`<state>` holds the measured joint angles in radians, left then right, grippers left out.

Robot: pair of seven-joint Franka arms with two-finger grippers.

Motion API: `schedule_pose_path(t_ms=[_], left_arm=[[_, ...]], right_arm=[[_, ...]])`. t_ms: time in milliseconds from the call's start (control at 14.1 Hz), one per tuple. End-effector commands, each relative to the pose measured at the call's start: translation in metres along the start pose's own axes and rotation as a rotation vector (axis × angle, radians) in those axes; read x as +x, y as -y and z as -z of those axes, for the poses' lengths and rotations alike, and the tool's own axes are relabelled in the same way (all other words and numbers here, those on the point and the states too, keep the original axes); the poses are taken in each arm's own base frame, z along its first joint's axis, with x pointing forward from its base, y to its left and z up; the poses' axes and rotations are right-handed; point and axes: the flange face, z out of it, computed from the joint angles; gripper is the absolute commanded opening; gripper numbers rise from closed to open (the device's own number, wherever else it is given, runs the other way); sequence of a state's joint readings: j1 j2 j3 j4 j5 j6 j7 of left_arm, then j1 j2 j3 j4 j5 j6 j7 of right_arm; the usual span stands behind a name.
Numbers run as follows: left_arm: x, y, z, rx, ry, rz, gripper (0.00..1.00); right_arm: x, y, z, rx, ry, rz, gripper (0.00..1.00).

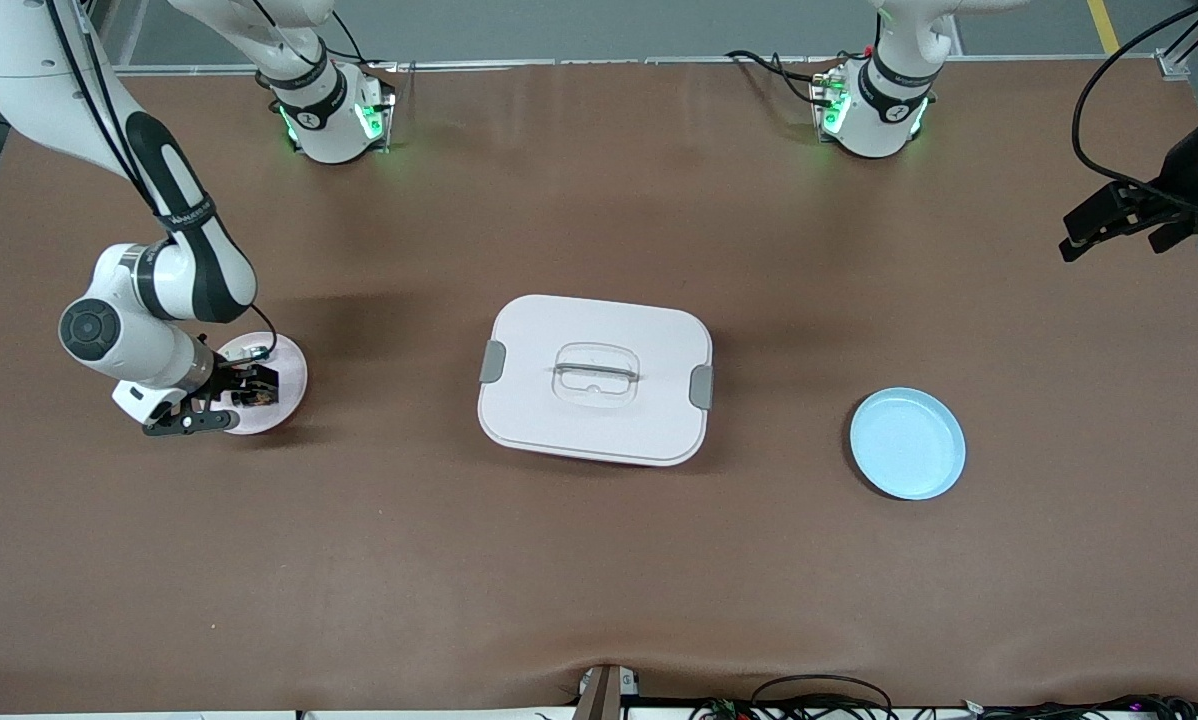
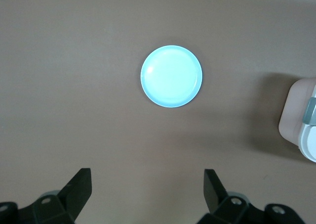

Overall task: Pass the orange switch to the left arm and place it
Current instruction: 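Lower the right gripper and close it on the black-orange switch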

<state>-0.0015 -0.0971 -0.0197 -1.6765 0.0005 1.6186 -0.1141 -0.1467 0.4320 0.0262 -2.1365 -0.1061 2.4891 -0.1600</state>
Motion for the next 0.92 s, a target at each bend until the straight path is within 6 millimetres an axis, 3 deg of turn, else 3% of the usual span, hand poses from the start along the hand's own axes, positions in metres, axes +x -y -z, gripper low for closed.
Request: schedule_pose_path(t_ms=[0,853], left_arm=[[0.0025,0.0024,0.0041,-0.004,0.009,-0.016,1.0],[0.0025,0.0024,0.0041,-0.004,0.009,-0.016,1.0]], right_arm=[[0.0004,-0.0015,-0.0062,-0.004,0.0,-0.018,1.0],[0.0037,0.0009,-0.0114,-0.003,-0.002,-0.013,1.0]])
